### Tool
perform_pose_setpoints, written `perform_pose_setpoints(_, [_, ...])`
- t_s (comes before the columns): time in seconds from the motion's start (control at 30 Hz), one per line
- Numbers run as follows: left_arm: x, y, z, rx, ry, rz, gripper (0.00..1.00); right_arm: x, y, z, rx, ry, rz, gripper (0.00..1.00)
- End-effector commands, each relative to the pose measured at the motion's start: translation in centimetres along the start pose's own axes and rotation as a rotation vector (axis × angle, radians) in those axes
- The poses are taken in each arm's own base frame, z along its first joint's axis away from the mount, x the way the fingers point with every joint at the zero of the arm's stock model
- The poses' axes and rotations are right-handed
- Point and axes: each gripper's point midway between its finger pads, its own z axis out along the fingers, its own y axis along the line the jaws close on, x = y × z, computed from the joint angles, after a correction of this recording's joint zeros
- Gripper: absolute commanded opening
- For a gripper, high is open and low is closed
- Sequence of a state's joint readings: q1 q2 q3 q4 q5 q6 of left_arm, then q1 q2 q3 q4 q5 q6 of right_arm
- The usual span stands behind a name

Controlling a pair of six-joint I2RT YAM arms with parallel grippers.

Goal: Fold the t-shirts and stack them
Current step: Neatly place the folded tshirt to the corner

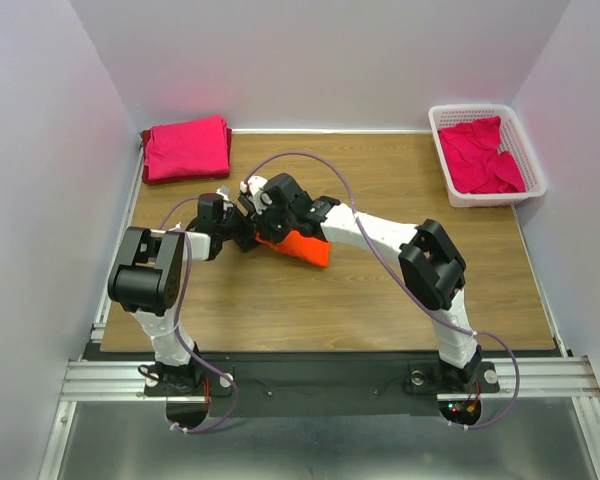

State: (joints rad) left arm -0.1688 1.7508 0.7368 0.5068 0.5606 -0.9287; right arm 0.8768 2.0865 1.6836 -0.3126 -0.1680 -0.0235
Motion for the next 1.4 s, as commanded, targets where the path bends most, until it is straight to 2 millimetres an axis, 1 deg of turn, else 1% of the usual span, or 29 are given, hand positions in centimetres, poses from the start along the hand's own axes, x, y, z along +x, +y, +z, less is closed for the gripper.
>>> perform_pose_setpoints(0.0, [-1.5,-0.1,1.7,-0.023,-0.057,-0.044,0.78,-4.1,0.5,-0.6,-0.032,-0.103,0.004,0.01])
perform_pose_setpoints(0.07, [-2.7,-0.5,2.0,-0.021,-0.102,-0.040,0.69,-4.1,0.6,-0.6,-0.033,-0.103,0.005,0.01])
perform_pose_setpoints(0.1, [-3.1,-0.5,2.3,-0.022,-0.118,-0.037,0.62,-4.3,0.6,-0.7,-0.031,-0.106,0.026,0.01])
perform_pose_setpoints(0.17, [-3.9,-0.9,2.8,-0.013,-0.136,-0.040,0.57,-3.9,0.6,-0.6,-0.026,-0.098,0.031,0.01])
perform_pose_setpoints(0.23, [-4.0,-0.7,3.4,-0.011,-0.130,-0.038,0.56,-3.8,0.6,-0.8,-0.031,-0.097,0.030,0.01])
perform_pose_setpoints(0.33, [-5.1,-1.5,4.0,0.012,-0.164,-0.014,0.55,-3.6,0.9,-0.9,-0.041,-0.093,0.029,0.01])
perform_pose_setpoints(0.4, [-5.4,-1.4,4.3,0.010,-0.172,-0.011,0.55,-3.3,0.9,-0.9,-0.043,-0.087,0.033,0.01])
perform_pose_setpoints(0.57, [-6.0,-2.2,4.6,0.025,-0.188,0.022,0.54,-3.1,1.0,-0.9,-0.052,-0.081,0.037,0.00])
perform_pose_setpoints(0.67, [-6.4,-2.8,4.6,0.032,-0.201,0.077,0.32,-3.1,1.0,-0.9,-0.047,-0.083,0.033,0.01])
perform_pose_setpoints(0.7, [-6.6,-3.0,4.7,0.030,-0.204,0.098,0.19,-3.1,0.9,-0.9,-0.041,-0.081,0.032,0.01])
perform_pose_setpoints(0.73, [-7.1,-3.1,4.7,0.021,-0.211,0.186,0.15,-2.9,0.7,-0.9,-0.032,-0.077,0.031,0.09])
perform_pose_setpoints(0.77, [-8.3,-3.6,4.8,-0.012,-0.228,0.237,0.11,-2.6,0.4,-1.0,-0.020,-0.073,0.027,0.17])
perform_pose_setpoints(0.8, [-8.9,-3.4,5.0,-0.053,-0.229,0.364,0.04,-2.9,-0.1,-1.6,0.000,-0.080,0.028,0.36])
perform_pose_setpoints(0.83, [-10.6,-4.0,5.1,-0.116,-0.247,0.403,0.02,-2.1,-1.1,-1.9,0.017,-0.066,0.044,0.44])
perform_pose_setpoints(0.87, [-11.4,-4.0,5.2,-0.147,-0.245,0.457,0.00,-1.8,-1.6,-2.2,0.023,-0.062,0.057,0.52])
perform_pose_setpoints(0.9, [-11.9,-3.1,5.9,-0.196,-0.228,0.497,0.00,-1.6,-2.1,-2.7,0.029,-0.060,0.070,0.59])
perform_pose_setpoints(0.93, [-12.8,-2.7,5.9,-0.247,-0.224,0.576,0.00,-1.7,-2.7,-3.5,0.040,-0.064,0.083,0.67])
perform_pose_setpoints(0.97, [-14.4,-3.6,5.7,-0.278,-0.255,0.616,0.00,-0.8,-4.1,-3.9,0.060,-0.049,0.100,0.70])
perform_pose_setpoints(1.0, [-15.2,-3.6,5.6,-0.304,-0.269,0.641,0.00,-0.4,-4.7,-4.4,0.069,-0.043,0.106,0.74])
perform_pose_setpoints(1.03, [-16.0,-3.6,5.5,-0.319,-0.283,0.666,0.00,-0.5,-5.2,-5.3,0.081,-0.049,0.111,0.80])
perform_pose_setpoints(1.07, [-17.4,-4.6,5.2,-0.326,-0.317,0.723,0.00,0.3,-6.6,-5.8,0.103,-0.036,0.127,0.83])
perform_pose_setpoints(1.1, [-18.0,-5.0,5.2,-0.330,-0.330,0.753,0.00,0.7,-7.2,-6.2,0.115,-0.030,0.135,0.87])
perform_pose_setpoints(1.13, [-18.7,-5.5,5.1,-0.333,-0.343,0.785,0.00,0.7,-7.8,-6.8,0.126,-0.033,0.145,0.97])
perform_pose_setpoints(1.17, [-20.1,-6.8,4.8,-0.336,-0.380,0.848,0.00,1.4,-8.9,-7.6,0.150,-0.024,0.162,1.00])
perform_pose_setpoints(1.23, [-21.5,-7.9,4.7,-0.338,-0.407,0.909,0.00,2.0,-9.9,-8.4,0.170,-0.019,0.150,1.00])
perform_pose_setpoints(1.27, [-22.9,-9.4,4.2,-0.332,-0.450,0.940,0.00,2.1,-10.7,-9.1,0.187,-0.023,0.153,1.00])
perform_pose_setpoints(1.3, [-23.5,-10.0,4.1,-0.331,-0.454,0.992,0.00,2.3,-11.1,-9.4,0.201,-0.021,0.156,1.00])
perform_pose_setpoints(1.33, [-24.0,-10.4,4.2,-0.328,-0.459,1.017,0.00,3.0,-11.3,-9.6,0.206,-0.008,0.161,1.00])
perform_pose_setpoints(1.37, [-25.2,-12.0,3.8,-0.321,-0.497,1.041,0.00,3.1,-11.6,-9.9,0.215,-0.010,0.162,1.00])
